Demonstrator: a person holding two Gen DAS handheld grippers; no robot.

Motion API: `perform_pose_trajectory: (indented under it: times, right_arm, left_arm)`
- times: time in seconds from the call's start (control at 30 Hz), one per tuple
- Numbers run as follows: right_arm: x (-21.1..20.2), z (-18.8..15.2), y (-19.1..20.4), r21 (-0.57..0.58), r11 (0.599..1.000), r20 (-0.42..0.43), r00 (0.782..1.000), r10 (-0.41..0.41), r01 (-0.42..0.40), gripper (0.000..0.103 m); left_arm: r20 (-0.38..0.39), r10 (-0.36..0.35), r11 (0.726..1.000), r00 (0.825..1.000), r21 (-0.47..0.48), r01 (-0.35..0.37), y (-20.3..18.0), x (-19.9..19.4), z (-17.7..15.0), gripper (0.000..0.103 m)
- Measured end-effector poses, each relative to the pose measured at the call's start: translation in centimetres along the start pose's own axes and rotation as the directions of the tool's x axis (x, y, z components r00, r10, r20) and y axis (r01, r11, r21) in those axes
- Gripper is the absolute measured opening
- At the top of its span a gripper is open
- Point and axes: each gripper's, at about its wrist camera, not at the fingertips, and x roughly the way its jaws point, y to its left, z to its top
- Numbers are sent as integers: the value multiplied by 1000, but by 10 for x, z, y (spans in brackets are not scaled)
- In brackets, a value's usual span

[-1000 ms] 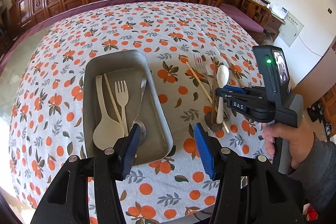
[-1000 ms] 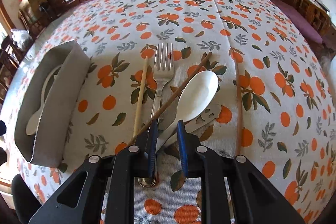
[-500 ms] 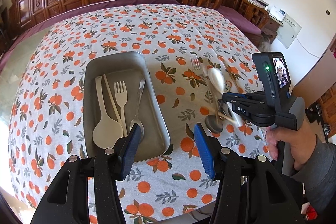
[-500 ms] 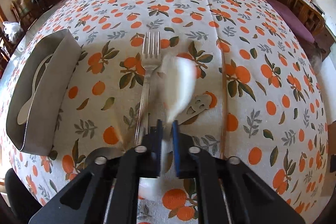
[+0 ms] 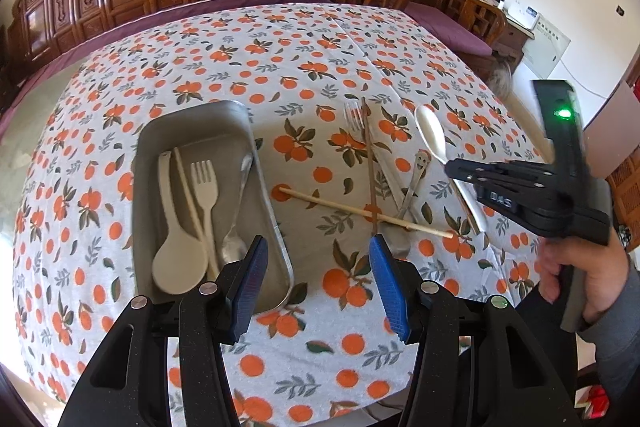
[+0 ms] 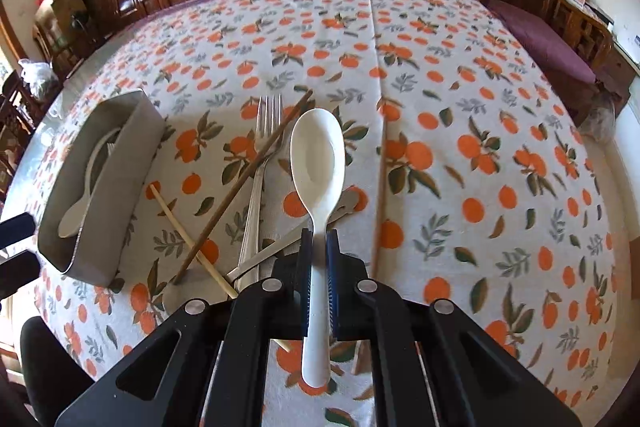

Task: Organize utensils
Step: 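Grasp the white plastic spoon by its handle with the right tool, then grasp a wooden chopstick with the left tool while the right tool holds the white spoon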

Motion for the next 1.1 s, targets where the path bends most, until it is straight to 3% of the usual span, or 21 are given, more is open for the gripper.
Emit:
perform_pose_trajectory:
  times: [0.27, 0.67, 1.0, 1.1]
  right_arm:
    - [-12, -12, -17, 19, 998, 18, 999, 51, -52, 8]
    - [-10, -26, -39, 36, 996, 12, 996, 83, -84, 8]
    - [-7, -29, -46, 55, 993, 9, 995, 104, -104, 8]
    - [-7, -28, -46, 52, 993, 8, 994, 106, -106, 8]
  left_arm:
    - [-37, -25, 999, 999, 26, 26, -26, 40, 24, 49]
    - [-119, -32, 997, 992, 66, 40, -49, 102, 49, 26]
    - [-165, -29, 998, 986, 57, 39, -51, 136, 60, 19]
    - [-170, -32, 998, 985, 51, 42, -50, 139, 60, 12]
